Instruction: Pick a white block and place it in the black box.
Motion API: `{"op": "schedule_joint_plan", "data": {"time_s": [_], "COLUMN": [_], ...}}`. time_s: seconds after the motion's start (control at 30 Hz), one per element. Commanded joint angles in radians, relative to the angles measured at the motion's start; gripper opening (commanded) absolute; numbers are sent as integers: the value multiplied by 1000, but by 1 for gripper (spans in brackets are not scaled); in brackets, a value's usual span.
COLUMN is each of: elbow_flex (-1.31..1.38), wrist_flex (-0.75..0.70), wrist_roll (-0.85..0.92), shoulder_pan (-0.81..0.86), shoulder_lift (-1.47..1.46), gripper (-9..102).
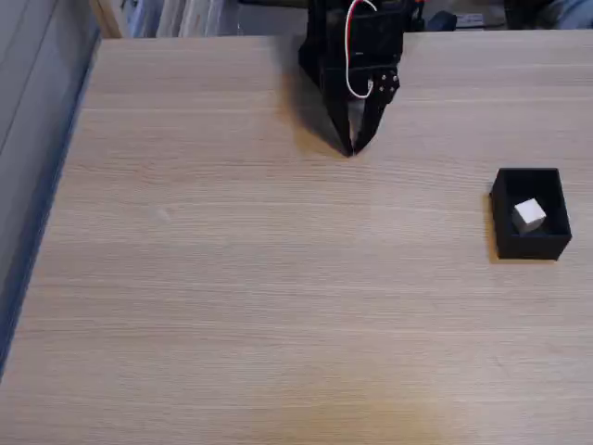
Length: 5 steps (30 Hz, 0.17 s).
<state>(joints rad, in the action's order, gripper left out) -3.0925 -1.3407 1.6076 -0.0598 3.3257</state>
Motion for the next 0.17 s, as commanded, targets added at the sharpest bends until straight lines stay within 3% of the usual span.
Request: {"op": "schedule_joint_plan", "data": {"time_s": [0.0,0.13], "elbow_flex": [-14,-14], "wrist_flex": [-8,-8], "wrist_roll": [-6,-6], "shoulder_pan": [-2,-2], "shoulder_lift": [6,6], "gripper": [2,2]}}
